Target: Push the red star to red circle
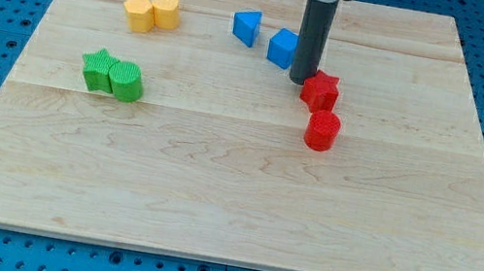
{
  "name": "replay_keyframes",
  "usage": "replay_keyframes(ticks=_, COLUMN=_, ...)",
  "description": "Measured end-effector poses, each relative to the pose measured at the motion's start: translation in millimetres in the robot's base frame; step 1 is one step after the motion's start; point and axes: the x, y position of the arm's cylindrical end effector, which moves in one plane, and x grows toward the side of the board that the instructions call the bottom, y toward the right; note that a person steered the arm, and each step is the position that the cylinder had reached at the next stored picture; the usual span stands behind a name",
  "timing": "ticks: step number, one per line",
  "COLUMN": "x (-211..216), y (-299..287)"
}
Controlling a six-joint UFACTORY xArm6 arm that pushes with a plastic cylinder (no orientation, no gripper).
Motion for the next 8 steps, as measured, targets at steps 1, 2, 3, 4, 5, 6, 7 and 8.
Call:
replay_keyframes(ticks=1, x=-0.4, y=0.0)
replay_keyframes(ticks=2, x=-11.9, y=0.0)
replay_keyframes(ticks=3, x=-26.0, y=0.1)
replay_keyframes(ticks=4, x=-14.7, y=4.9)
replay_keyframes(ticks=5, x=0.8, y=6.0)
replay_keyframes(ticks=6, x=7.5, y=8.0)
replay_keyframes(ticks=7, x=15.9, y=9.7)
replay_keyframes(ticks=8, x=24.2, y=9.7)
